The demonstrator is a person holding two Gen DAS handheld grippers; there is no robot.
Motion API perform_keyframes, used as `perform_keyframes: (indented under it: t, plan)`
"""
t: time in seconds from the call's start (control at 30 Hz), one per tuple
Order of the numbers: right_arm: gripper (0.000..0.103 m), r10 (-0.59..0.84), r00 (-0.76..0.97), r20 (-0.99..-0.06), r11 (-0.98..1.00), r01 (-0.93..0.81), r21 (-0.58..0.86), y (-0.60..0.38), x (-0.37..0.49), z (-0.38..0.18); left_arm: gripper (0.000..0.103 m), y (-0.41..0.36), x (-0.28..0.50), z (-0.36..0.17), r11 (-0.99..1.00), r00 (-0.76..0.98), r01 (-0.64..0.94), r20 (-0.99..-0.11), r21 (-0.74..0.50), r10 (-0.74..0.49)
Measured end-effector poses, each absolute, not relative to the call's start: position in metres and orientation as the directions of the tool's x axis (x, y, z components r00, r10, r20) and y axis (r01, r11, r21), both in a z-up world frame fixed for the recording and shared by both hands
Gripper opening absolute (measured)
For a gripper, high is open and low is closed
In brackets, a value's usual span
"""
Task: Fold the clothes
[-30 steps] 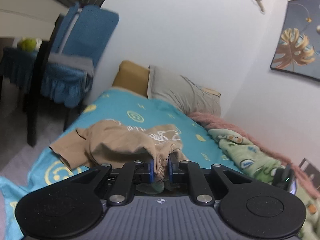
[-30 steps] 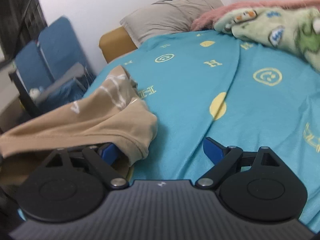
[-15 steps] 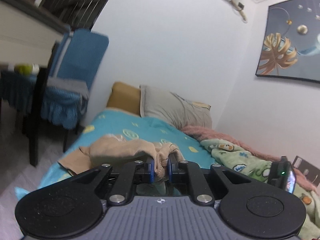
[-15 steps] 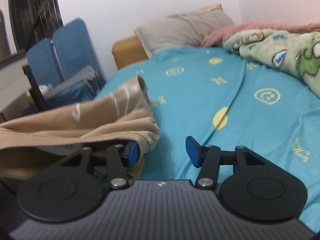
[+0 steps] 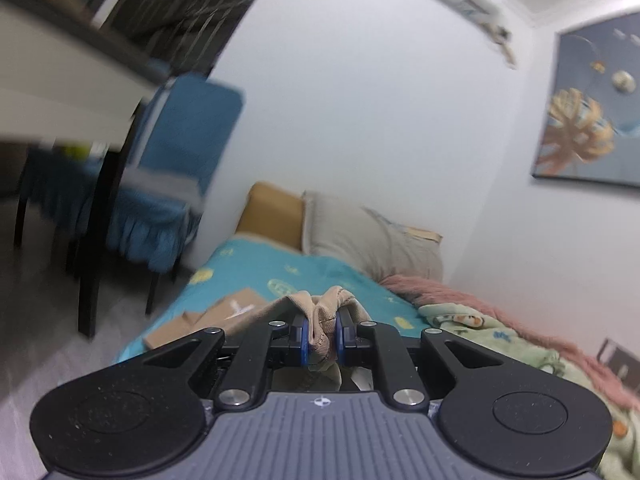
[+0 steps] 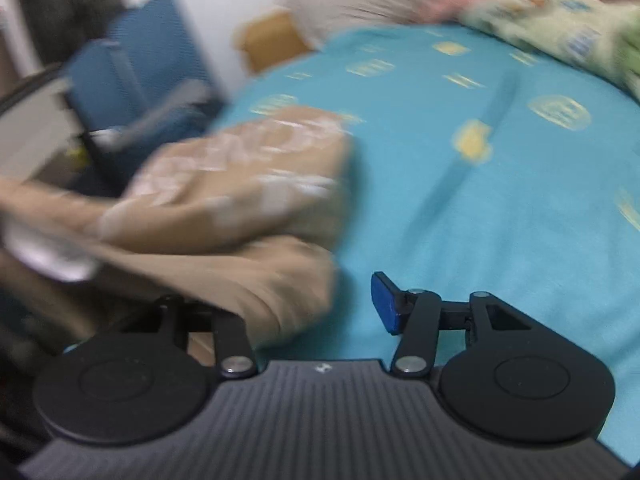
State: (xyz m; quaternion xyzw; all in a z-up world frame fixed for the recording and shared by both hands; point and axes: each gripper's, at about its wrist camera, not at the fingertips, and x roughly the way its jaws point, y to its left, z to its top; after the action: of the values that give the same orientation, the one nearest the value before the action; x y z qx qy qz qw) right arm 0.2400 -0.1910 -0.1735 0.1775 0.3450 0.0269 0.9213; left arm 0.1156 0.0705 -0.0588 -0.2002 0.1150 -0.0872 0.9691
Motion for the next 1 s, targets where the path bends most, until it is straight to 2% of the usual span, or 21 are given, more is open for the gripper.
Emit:
perform_keyframes:
  t: [0.07,0.13,0.23,0.37,0.5,0.53,0.57,0.63,0.83,0.93,1.0]
  plan:
    - [0.048,0.132,0.778,-0.615,0.922,0.131,0.364,-0.202,0.236,-0.168,0.013,0.077,0.124,-0.065,0.902,0.952,0.099,-0.224,-0.42,-0.209]
    - [0.048,0.041,0.828,-0.559,0.931,0.172,0.323,-0.205,0.228,-0.148,0.013,0.082,0.13,-0.069,0.901,0.941,0.087,-0.262,-0.425,-0.214]
    - [0.048,-0.079,0.903,-0.421,0.94,0.208,0.271,-0.208,0.213,-0.114,0.014,0.084,0.137,-0.076,0.9,0.919,0.098,-0.308,-0.424,-0.245]
    - [0.048,-0.123,0.947,-0.297,0.949,0.199,0.244,-0.206,0.2,-0.09,0.015,0.076,0.144,-0.084,0.92,0.885,0.109,-0.385,-0.376,-0.262]
    - [0.048,-0.088,0.951,-0.296,0.959,0.161,0.233,-0.208,0.198,-0.089,0.022,0.066,0.144,-0.089,0.936,0.857,0.116,-0.443,-0.331,-0.263]
    - [0.048,-0.078,0.949,-0.305,0.959,0.155,0.236,-0.208,0.199,-0.089,0.03,0.064,0.143,-0.088,0.939,0.851,0.121,-0.454,-0.323,-0.265]
    - [0.048,-0.067,0.947,-0.313,0.959,0.148,0.243,-0.21,0.2,-0.089,0.042,0.06,0.141,-0.087,0.943,0.851,0.127,-0.455,-0.308,-0.263]
    - [0.048,-0.048,0.944,-0.327,0.957,0.137,0.256,-0.211,0.201,-0.088,0.05,0.054,0.136,-0.084,0.951,0.852,0.139,-0.455,-0.277,-0.258]
    - [0.048,-0.002,0.944,-0.331,0.966,0.088,0.244,-0.203,0.191,-0.088,0.064,0.019,0.136,-0.08,0.974,0.863,0.143,-0.46,-0.177,-0.21]
    - [0.048,0.0,0.943,-0.332,0.966,0.086,0.245,-0.203,0.191,-0.088,0.075,0.003,0.14,-0.084,0.984,0.872,0.154,-0.457,-0.084,-0.176]
    - [0.048,0.0,0.945,-0.327,0.968,0.083,0.238,-0.202,0.19,-0.087,0.078,-0.002,0.141,-0.087,0.99,0.873,0.133,-0.468,-0.038,-0.135]
